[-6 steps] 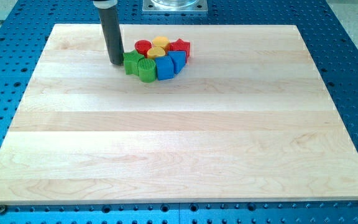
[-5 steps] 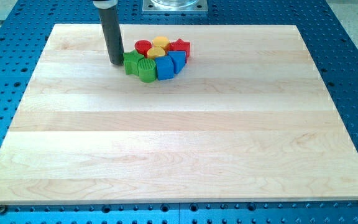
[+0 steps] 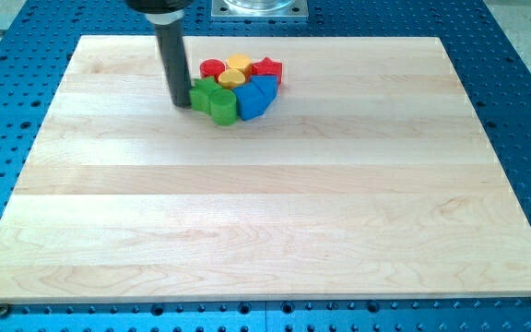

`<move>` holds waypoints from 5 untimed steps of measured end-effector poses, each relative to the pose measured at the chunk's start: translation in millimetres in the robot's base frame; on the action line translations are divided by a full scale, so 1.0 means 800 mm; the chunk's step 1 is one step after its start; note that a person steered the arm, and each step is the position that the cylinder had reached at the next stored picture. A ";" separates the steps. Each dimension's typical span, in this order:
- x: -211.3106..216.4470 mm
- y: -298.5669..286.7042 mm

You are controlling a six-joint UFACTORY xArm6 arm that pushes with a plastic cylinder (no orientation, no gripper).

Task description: Separate the green blocks red circle from the group of blocks

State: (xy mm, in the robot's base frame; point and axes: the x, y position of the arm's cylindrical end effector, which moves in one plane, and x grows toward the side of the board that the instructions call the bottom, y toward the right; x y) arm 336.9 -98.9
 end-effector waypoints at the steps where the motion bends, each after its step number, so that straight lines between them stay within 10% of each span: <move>1: -0.015 0.004; 4: -0.096 0.029; 5: -0.040 0.044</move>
State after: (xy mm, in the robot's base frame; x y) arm 305.2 -63.7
